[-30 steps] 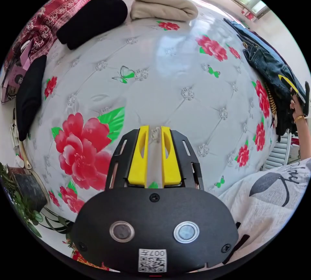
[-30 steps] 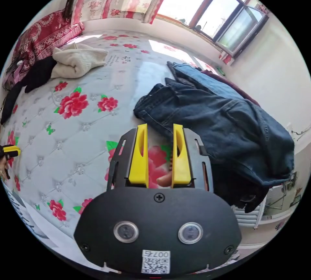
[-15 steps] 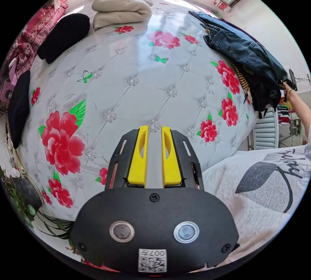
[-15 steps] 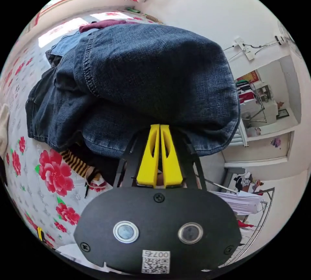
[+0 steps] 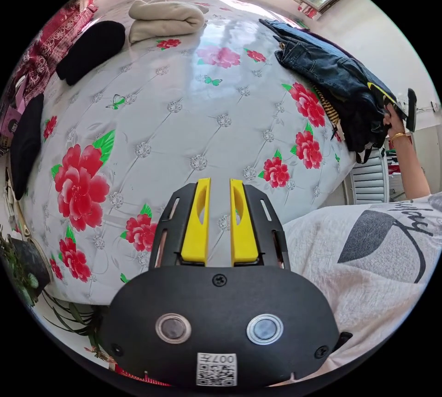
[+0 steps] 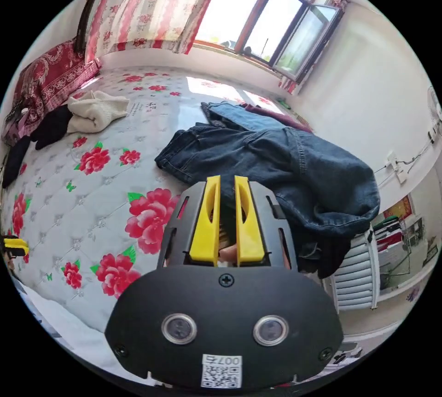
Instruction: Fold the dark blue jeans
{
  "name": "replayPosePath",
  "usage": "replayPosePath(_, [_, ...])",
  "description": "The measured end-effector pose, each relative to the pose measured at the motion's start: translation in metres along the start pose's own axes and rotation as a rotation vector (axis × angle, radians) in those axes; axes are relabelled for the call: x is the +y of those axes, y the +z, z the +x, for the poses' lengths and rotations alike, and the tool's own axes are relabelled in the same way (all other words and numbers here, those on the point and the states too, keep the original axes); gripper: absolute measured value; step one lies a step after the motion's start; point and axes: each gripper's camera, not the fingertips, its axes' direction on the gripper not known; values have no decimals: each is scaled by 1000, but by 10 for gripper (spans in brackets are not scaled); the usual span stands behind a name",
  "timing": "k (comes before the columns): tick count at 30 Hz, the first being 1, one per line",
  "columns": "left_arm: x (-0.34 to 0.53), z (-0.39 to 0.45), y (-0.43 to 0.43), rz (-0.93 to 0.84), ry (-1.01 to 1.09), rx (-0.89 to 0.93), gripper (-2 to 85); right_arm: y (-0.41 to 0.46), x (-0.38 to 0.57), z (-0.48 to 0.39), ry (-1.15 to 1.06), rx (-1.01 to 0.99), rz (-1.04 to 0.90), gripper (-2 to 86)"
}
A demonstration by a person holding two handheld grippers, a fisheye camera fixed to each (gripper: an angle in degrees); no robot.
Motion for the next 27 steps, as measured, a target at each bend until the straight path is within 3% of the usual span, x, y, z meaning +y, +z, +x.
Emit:
replayPosePath(3, [10, -7, 1, -24, -28, -40, 74, 12, -12, 123, 355, 258, -19, 112])
replayPosePath(5, [20, -21, 6, -49, -88, -3, 75, 25, -5, 193, 549, 278, -77, 117])
replayPosePath(7, [26, -30, 8, -56, -131, 25, 73, 46, 5, 234, 614, 182, -134, 105])
replayPosePath(10, [25, -36, 8, -56, -143, 25, 71, 73, 11, 238, 582, -120, -173, 68])
replayPosePath(13, [14, -29, 3, -44, -102, -4, 71, 57, 2, 171, 392, -376, -42, 48])
replayPosePath(15, [7, -20, 0, -23, -63, 0, 71, 29, 2, 81, 164, -712, 59, 41])
replayPosePath(20, [4, -7, -4, 35, -65, 1, 73, -34, 63, -168, -450, -1365, -171, 40])
replayPosePath(21, [7, -9, -5, 39, -82, -2, 73, -55, 88, -222, -626, -1421, -244, 41])
replayPosePath(24, [34, -32, -10, 61, -206, -20, 69, -83, 133, -299, -862, -1428, -388, 46])
replayPosePath(27, [72, -66, -15, 63, -349, -46, 68, -77, 131, -292, -917, -1394, -401, 49])
